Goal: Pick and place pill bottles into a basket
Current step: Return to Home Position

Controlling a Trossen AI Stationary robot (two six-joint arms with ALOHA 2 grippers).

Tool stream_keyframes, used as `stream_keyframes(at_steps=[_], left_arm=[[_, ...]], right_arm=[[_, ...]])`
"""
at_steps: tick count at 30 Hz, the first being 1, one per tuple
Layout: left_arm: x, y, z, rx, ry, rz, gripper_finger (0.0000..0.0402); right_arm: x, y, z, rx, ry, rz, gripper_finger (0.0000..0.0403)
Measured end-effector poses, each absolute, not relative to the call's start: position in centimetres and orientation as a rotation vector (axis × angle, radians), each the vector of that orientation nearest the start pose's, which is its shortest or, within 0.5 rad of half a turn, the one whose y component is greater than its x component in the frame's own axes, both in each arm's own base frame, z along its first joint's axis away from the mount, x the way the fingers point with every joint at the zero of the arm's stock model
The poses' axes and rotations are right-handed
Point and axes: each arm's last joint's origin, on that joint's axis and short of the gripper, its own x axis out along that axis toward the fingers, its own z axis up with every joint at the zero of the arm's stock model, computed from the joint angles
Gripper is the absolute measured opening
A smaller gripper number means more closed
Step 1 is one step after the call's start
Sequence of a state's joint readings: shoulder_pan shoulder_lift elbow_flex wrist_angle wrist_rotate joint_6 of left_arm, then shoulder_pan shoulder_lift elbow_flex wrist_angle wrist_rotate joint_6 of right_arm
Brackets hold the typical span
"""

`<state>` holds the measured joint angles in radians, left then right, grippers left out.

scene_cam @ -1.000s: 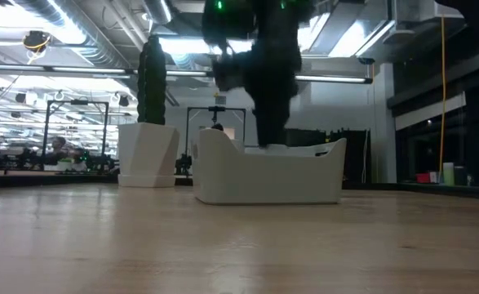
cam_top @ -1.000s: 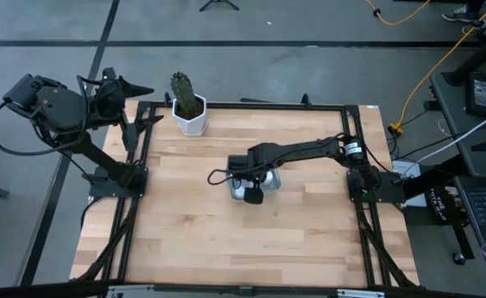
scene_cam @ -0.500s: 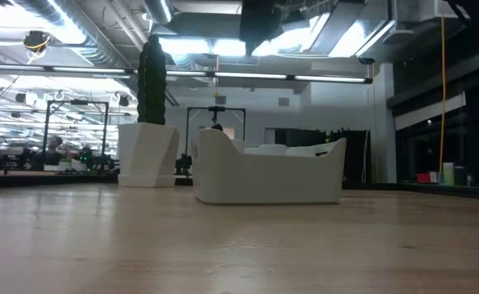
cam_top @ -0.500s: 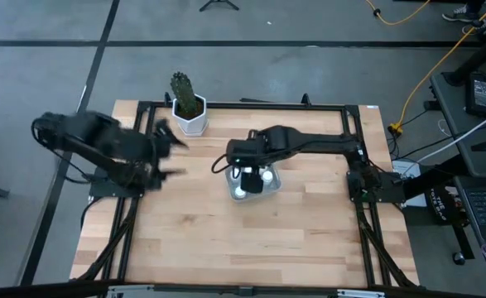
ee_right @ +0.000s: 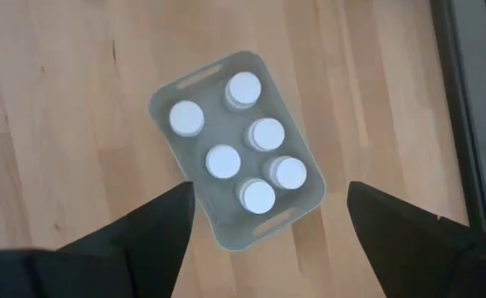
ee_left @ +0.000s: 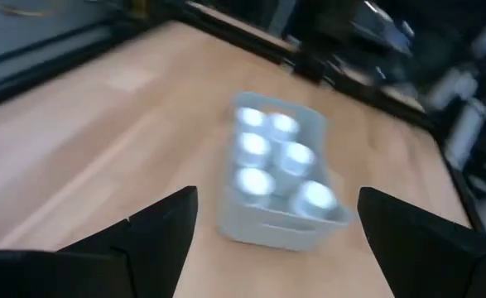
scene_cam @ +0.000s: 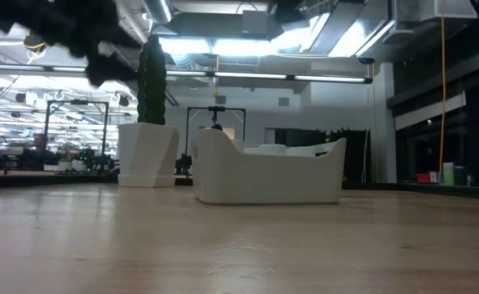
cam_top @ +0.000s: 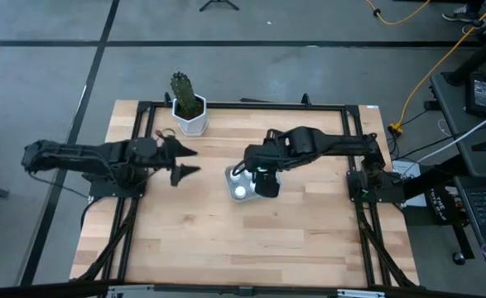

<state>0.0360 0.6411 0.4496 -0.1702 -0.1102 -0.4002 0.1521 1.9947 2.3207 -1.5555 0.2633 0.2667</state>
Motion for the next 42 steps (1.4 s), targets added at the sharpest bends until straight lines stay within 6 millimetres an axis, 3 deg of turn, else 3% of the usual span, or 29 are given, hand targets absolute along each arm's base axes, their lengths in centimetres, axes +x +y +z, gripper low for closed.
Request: stream_keyframes(at_steps=[4, 8, 13, 15, 23, 28, 31, 35, 42], left_arm=[[12.3, 1.4, 21.7, -0.463, 0.239, 0.262, 0.0324], [10.6, 1.1, 21.1, -0.459, 0.139, 0.222, 0.0318], [9.1, 1.7, 18.9, -0.493, 0.106, 0.493, 0.0316], [8.7, 1.8, 18.2, -0.505, 0.069, 0.528, 0.0318], [9.4, 0.7, 17.3, -0.409, -0.026, 0.269, 0.0319], [9.9, 0.7, 16.8, -0.163, 0.072, 0.269, 0.0319], [10.0, 0.6, 16.7, -0.247, 0.046, 0.242, 0.0319], [10.0, -0.4, 16.6, -0.066, 0.012, -0.098, 0.0320], [9.7, -0.3, 16.9, -0.038, -0.035, -0.094, 0.0320]], right_arm=[[36.7, 5.7, 39.0, -0.038, 1.172, -0.292, 0.0316], [36.7, 6.1, 39.0, -0.040, 1.166, -0.300, 0.0316], [36.7, 6.1, 39.0, -0.038, 1.162, -0.301, 0.0316], [36.8, 6.1, 39.0, -0.031, 1.156, -0.304, 0.0316], [36.6, 6.2, 39.0, 0.023, 1.153, -0.340, 0.0316], [36.7, 6.3, 39.0, 0.028, 1.151, -0.342, 0.0316], [36.7, 6.3, 39.0, 0.030, 1.148, -0.343, 0.0316], [36.7, 6.3, 39.0, 0.033, 1.142, -0.343, 0.0316], [36.7, 6.4, 39.0, 0.047, 1.141, -0.352, 0.0316]])
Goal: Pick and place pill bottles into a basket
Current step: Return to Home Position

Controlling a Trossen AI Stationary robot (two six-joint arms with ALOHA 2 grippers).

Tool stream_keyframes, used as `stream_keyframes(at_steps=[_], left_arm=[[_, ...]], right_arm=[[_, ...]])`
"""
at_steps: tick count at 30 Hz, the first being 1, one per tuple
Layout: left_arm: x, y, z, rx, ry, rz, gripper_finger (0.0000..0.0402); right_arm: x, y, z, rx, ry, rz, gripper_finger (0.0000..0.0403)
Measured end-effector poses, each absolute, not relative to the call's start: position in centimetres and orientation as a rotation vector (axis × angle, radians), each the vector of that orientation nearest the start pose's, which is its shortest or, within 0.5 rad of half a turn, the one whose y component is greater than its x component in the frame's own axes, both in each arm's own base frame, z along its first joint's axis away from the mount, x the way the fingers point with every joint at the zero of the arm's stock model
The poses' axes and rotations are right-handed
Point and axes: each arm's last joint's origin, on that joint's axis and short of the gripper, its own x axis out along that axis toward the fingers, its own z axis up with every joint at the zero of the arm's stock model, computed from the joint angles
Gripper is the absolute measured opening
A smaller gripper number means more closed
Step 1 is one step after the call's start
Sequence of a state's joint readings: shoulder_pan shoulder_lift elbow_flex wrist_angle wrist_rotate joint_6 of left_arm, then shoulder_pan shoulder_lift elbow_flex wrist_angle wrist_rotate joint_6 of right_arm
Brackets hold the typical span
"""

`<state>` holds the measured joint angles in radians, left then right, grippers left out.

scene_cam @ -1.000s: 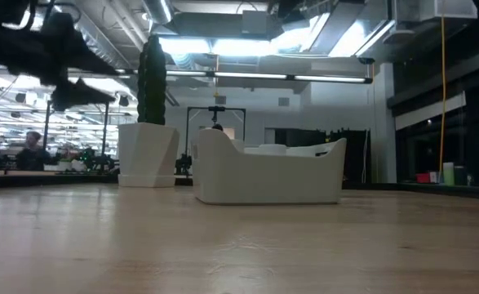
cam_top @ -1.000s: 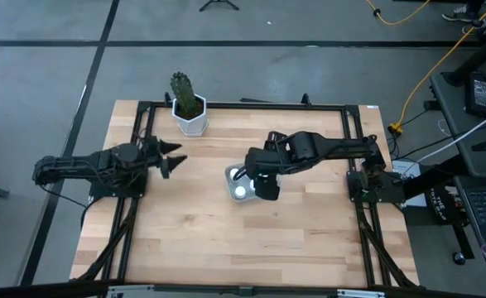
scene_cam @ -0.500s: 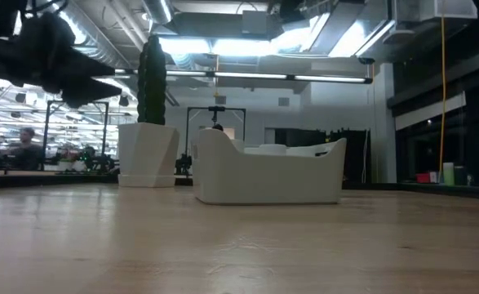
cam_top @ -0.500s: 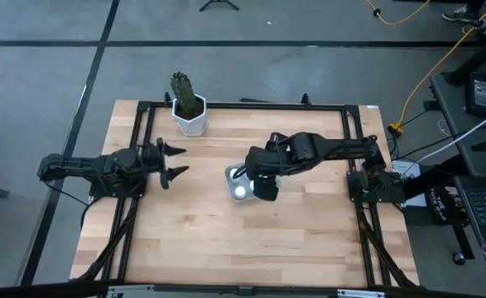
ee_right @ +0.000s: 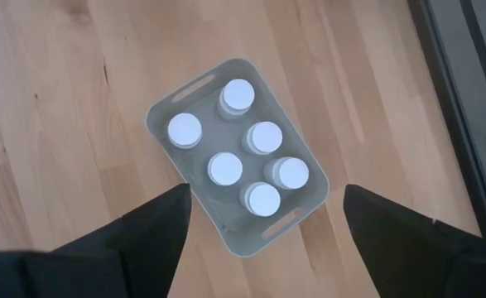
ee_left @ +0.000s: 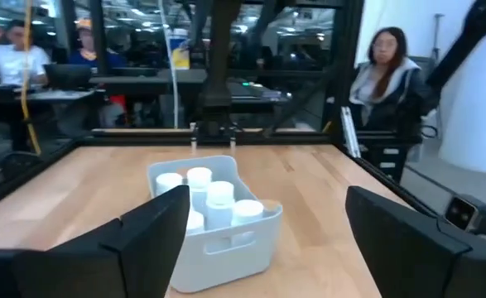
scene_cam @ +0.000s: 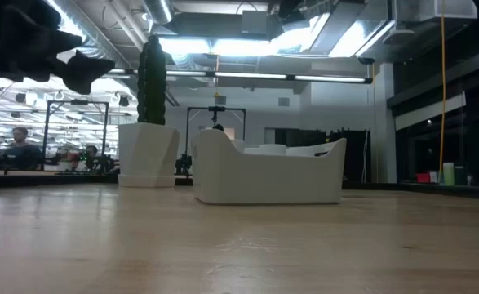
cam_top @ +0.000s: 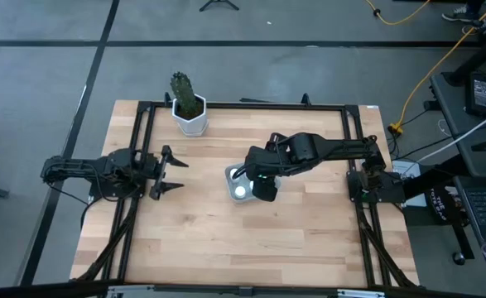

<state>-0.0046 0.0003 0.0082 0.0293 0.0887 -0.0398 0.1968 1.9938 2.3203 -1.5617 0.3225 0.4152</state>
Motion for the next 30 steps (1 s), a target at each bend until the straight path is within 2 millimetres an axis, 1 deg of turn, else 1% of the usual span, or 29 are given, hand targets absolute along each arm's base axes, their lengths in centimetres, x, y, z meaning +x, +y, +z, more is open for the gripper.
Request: stream_keyframes(at_steps=[5, 10, 14, 19, 21, 23, 25, 26, 28, 30], left_arm=[[9.8, -0.1, 16.8, -0.048, -0.018, -0.042, 0.0320], [9.8, -0.1, 16.7, -0.047, -0.017, -0.040, 0.0320], [9.8, -0.1, 16.7, -0.047, -0.017, -0.040, 0.0320], [9.8, -0.1, 16.8, -0.047, -0.018, -0.040, 0.0320], [9.8, -0.1, 16.8, -0.047, -0.018, -0.040, 0.0320], [9.8, -0.1, 16.8, -0.047, -0.018, -0.040, 0.0320], [9.8, -0.1, 16.8, -0.047, -0.017, -0.039, 0.0320], [9.8, -0.1, 16.7, -0.047, -0.017, -0.039, 0.0320], [9.8, -0.1, 16.7, -0.047, -0.014, -0.039, 0.0320], [9.8, -0.1, 16.7, -0.047, -0.014, -0.039, 0.0320]], right_arm=[[36.6, 6.8, 39.0, 0.040, 1.141, -0.341, 0.0316], [36.6, 7.0, 39.0, 0.030, 1.141, -0.334, 0.0316], [36.9, 7.0, 39.1, -0.071, 1.113, -0.312, 0.0316], [38.7, 7.6, 39.8, -0.273, 0.929, -0.169, 0.0316], [39.2, 7.3, 40.0, -0.287, 0.872, -0.109, 0.0316], [39.2, 6.6, 39.8, -0.286, 0.884, -0.063, 0.0316], [38.6, 5.8, 39.5, -0.281, 0.940, -0.050, 0.0316], [37.9, 5.5, 39.4, -0.275, 0.977, -0.054, 0.0316], [35.8, 5.1, 39.7, -0.264, 1.033, -0.057, 0.0316], [32.9, 4.7, 40.5, -0.249, 1.042, -0.059, 0.0316]])
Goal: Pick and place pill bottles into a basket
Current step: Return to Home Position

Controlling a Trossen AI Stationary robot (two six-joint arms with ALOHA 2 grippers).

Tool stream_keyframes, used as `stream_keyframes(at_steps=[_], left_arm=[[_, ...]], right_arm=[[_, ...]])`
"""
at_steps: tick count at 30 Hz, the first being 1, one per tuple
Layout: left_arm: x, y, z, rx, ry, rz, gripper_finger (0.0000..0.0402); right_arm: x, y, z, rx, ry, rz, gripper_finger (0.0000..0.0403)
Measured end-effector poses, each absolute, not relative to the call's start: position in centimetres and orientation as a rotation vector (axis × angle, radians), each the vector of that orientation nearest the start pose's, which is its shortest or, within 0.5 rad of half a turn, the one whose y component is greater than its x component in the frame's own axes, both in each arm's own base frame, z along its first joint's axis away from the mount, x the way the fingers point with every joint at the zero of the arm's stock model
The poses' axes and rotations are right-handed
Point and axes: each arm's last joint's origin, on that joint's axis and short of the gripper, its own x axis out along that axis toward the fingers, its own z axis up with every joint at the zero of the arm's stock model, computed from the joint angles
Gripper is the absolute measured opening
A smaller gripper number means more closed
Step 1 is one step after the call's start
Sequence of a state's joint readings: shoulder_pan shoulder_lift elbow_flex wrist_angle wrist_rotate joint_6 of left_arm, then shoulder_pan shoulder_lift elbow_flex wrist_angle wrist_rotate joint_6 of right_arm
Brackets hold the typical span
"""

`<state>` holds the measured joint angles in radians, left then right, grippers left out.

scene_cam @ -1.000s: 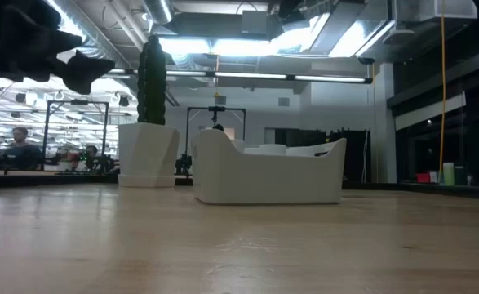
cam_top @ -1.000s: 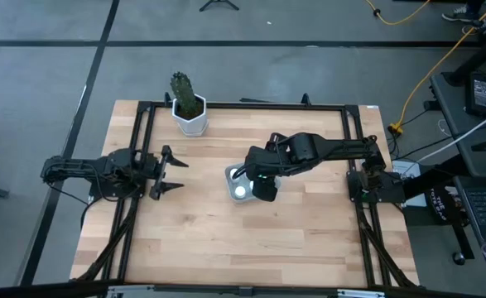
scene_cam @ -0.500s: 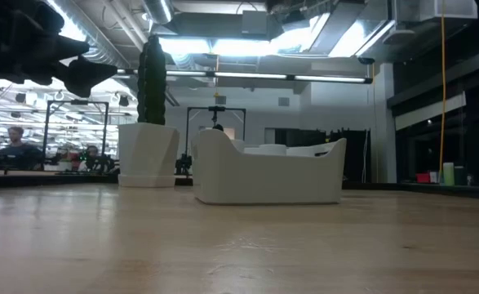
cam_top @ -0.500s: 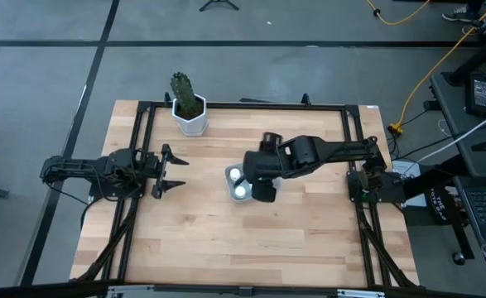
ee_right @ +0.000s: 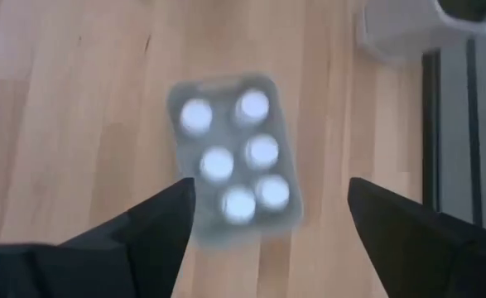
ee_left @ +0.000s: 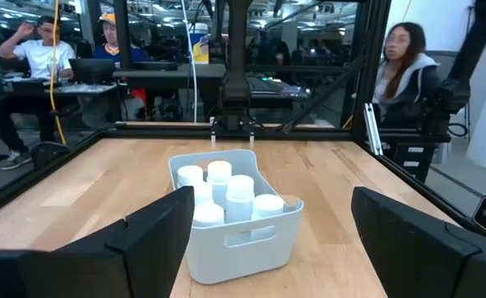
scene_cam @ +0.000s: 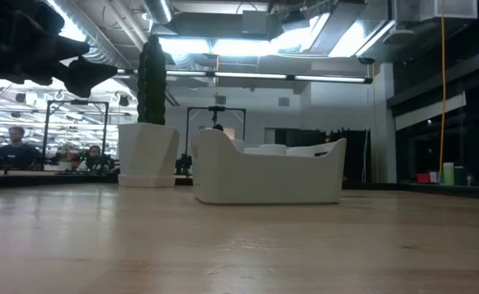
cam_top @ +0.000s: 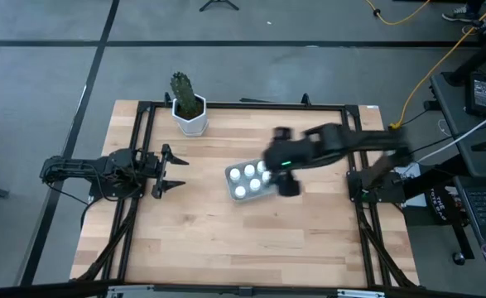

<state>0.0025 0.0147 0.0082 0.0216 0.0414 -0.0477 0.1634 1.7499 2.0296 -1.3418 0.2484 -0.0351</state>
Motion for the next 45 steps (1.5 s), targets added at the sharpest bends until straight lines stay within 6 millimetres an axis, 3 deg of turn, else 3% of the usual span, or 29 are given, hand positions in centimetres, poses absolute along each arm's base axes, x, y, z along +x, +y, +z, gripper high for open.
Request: stream_keyframes(at_steps=[4, 7, 10, 14, 17, 21, 26, 32, 39, 45], left_arm=[[9.8, -0.1, 16.7, -0.047, -0.017, -0.040, 0.0320], [9.8, -0.1, 16.7, -0.047, -0.016, -0.040, 0.0320], [9.8, -0.1, 16.8, -0.047, -0.017, -0.040, 0.0320], [9.8, -0.1, 16.8, -0.047, -0.018, -0.039, 0.0320], [9.8, -0.1, 16.8, -0.047, -0.018, -0.040, 0.0320], [9.8, -0.1, 16.8, -0.047, -0.018, -0.039, 0.0320], [9.8, -0.1, 16.8, -0.047, -0.018, -0.040, 0.0320], [9.8, -0.1, 16.8, -0.047, -0.018, -0.040, 0.0320], [9.8, -0.1, 16.8, -0.047, -0.018, -0.040, 0.0320], [9.8, -0.1, 16.8, -0.047, -0.018, -0.039, 0.0320]], right_arm=[[25.6, 3.4, 41.9, -0.153, 0.934, -0.104, 0.0316], [19.6, 2.5, 41.6, -0.064, 0.774, -0.128, 0.0316], [15.0, 1.7, 39.2, 0.016, 0.573, -0.129, 0.0316], [11.1, 1.1, 33.4, 0.104, 0.369, -0.123, 0.0316], [10.3, 1.1, 28.5, 0.182, 0.245, -0.064, 0.0316], [10.7, 1.4, 22.6, 0.273, 0.070, 0.032, 0.0316], [11.0, 1.5, 18.1, 0.323, -0.103, 0.077, 0.0316], [11.0, 1.5, 17.3, 0.250, -0.040, 0.067, 0.0316], [10.9, 1.9, 16.3, 0.267, 0.086, 0.189, 0.0301], [11.0, 1.4, 17.2, 0.168, -0.028, 0.160, 0.0285]])
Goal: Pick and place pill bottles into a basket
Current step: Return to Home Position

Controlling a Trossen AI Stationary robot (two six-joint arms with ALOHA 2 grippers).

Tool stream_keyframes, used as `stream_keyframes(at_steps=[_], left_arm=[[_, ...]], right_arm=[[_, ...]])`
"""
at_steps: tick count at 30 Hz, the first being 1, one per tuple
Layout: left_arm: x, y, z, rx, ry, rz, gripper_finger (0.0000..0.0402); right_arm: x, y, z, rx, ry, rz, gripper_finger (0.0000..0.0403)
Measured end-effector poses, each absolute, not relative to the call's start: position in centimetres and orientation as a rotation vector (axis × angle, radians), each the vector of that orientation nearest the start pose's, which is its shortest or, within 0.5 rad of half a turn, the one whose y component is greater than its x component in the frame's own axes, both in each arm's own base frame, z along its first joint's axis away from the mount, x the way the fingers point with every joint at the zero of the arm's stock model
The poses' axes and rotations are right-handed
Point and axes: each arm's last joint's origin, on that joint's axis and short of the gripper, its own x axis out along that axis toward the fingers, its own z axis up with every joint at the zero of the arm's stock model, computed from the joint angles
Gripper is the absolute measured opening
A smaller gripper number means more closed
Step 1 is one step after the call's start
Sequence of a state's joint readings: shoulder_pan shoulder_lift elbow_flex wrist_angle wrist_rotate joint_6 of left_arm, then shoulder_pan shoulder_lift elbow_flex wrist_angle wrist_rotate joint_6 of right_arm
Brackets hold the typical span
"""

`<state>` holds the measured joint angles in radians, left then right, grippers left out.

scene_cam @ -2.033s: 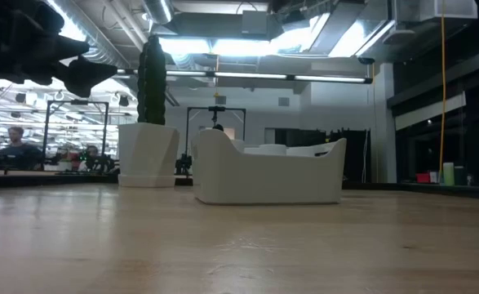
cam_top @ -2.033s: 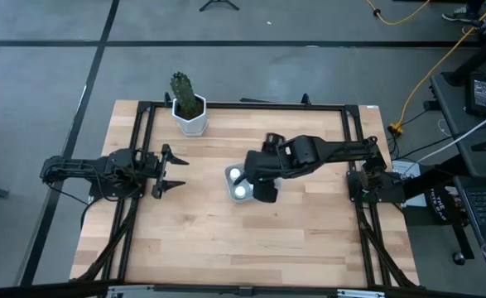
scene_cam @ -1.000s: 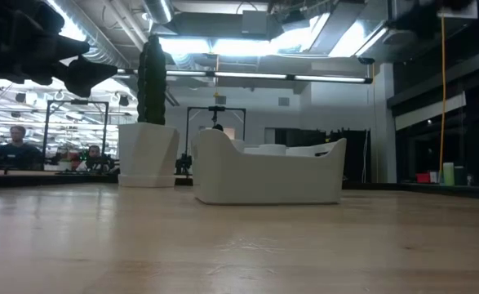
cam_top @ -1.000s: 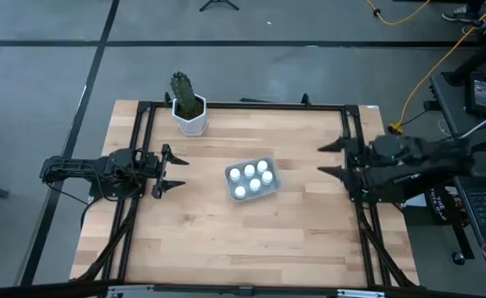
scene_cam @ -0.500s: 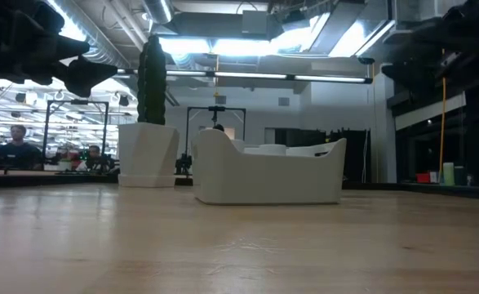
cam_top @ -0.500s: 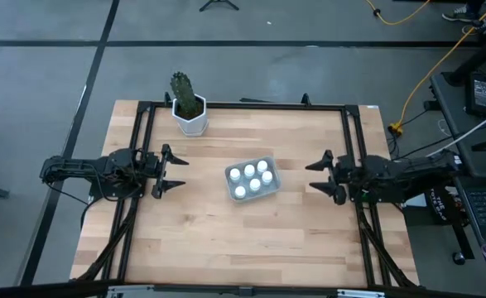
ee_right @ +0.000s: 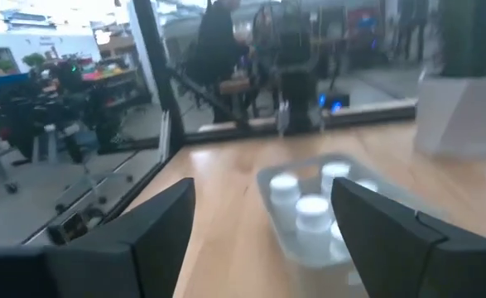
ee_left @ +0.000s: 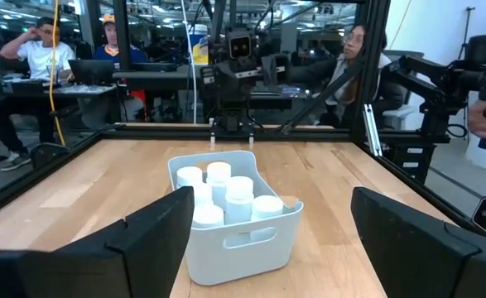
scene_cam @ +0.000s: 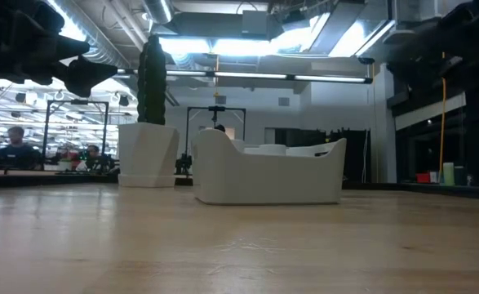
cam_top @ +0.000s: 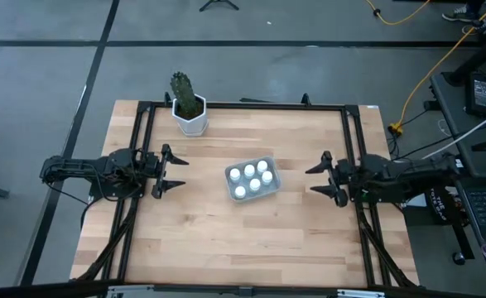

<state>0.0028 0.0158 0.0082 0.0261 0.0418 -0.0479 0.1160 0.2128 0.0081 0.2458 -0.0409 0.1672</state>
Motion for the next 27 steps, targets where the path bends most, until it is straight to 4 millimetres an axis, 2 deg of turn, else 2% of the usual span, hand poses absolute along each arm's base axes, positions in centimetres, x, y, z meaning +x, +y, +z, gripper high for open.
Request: stream_keyframes(at_steps=[3, 9, 15, 27], left_arm=[[9.81, -0.10, 16.76, -0.047, -0.018, -0.040, 0.0320], [9.81, -0.10, 16.76, -0.047, -0.018, -0.040, 0.0320], [9.81, -0.09, 16.76, -0.047, -0.018, -0.040, 0.0320], [9.81, -0.10, 16.76, -0.047, -0.017, -0.040, 0.0320]], right_arm=[[10.97, 1.17, 17.54, 0.130, -0.063, 0.187, 0.0282], [10.97, 1.11, 17.16, 0.127, -0.019, 0.252, 0.0281], [11.02, 0.82, 17.30, -0.062, -0.054, 0.147, 0.0281], [10.97, 0.82, 17.29, -0.031, -0.050, 0.146, 0.0281]])
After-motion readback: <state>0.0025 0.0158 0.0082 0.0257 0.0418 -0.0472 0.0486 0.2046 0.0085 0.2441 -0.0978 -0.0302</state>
